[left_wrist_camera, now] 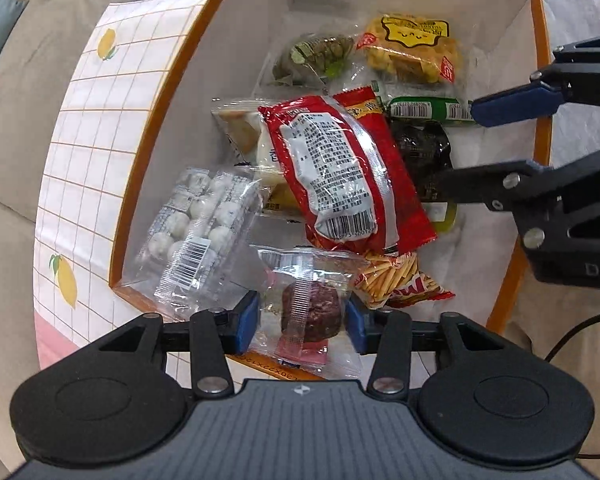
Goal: Organize snacks
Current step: 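Carry the brown cake packet with the left tool and drop it into the box, then withdraw both open tools from the box and raise them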
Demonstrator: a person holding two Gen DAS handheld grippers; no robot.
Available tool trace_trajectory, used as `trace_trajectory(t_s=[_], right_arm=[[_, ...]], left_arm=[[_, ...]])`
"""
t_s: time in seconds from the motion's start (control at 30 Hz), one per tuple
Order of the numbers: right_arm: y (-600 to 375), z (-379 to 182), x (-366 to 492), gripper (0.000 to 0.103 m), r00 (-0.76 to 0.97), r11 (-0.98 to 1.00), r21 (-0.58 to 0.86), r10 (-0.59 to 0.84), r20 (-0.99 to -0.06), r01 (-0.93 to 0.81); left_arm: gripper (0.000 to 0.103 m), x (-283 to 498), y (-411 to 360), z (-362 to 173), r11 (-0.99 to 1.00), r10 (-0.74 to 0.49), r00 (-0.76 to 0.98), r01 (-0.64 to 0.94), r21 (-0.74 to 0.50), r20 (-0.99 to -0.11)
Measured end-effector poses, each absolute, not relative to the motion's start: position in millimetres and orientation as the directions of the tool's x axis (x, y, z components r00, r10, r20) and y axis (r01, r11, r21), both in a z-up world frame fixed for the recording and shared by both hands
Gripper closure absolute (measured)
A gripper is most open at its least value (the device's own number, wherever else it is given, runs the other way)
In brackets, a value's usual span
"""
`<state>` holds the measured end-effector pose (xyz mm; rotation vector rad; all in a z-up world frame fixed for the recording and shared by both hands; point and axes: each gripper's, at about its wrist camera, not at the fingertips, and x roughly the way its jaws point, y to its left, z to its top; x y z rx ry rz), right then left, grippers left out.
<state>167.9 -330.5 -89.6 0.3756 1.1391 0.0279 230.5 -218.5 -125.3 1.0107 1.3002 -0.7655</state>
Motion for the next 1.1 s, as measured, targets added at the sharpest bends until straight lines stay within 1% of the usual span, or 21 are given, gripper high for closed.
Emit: trace_trajectory(t_s=[0.1,0.17,0.23,0.27,0.5,0.67,0.73,0.83,0.93,1.1], right_arm=[[-327,-88,168,0.047,0.418,0.945,0.289,0.204,-0.885,0.151],[-325,-86,167,0.046,0.415,0.949,0.282,0.201,-0.887,0.143],[-323,-82,166,0.044,0.413,0.952,0.274,0.196,-0.889,0.137],[-322,-80,165,0.043,0.412,0.954,0.269,0.192,-0.891,0.136],[-312,-55,158,0.036,0.431,0.965,0.24,0.172,-0.886,0.109],[-306,-25,147,0.03,0.493,0.971,0.225,0.154,-0.856,0.087],[-303,-9,140,0.023,0.538,0.973,0.222,0.151,-0.829,0.069],[-296,13,127,0.018,0.606,0.979,0.2,0.134,-0.784,0.043],[-287,34,111,0.016,0.672,0.984,0.176,0.109,-0.733,0.033],[-274,61,79,0.012,0.771,0.985,0.167,0.083,-0.632,0.03]], left_arm=[[0.043,230,-213,-121,0.403,0.059,0.141,0.902,0.153,-0.988],[0.042,229,-211,-116,0.401,0.044,0.138,0.905,0.144,-0.989],[0.035,226,-207,-107,0.395,0.022,0.14,0.908,0.137,-0.99],[0.034,225,-206,-104,0.396,0.015,0.143,0.908,0.137,-0.99],[0.034,213,-191,-72,0.428,-0.07,0.18,0.894,0.134,-0.981],[0.034,198,-168,-33,0.497,-0.185,0.249,0.858,0.128,-0.951],[0.034,192,-157,-17,0.533,-0.233,0.295,0.836,0.132,-0.927],[0.034,180,-138,7,0.597,-0.31,0.374,0.792,0.127,-0.874],[0.034,168,-118,28,0.66,-0.375,0.45,0.743,0.107,-0.811],[0.034,139,-84,55,0.774,-0.416,0.621,0.625,0.1,-0.664]])
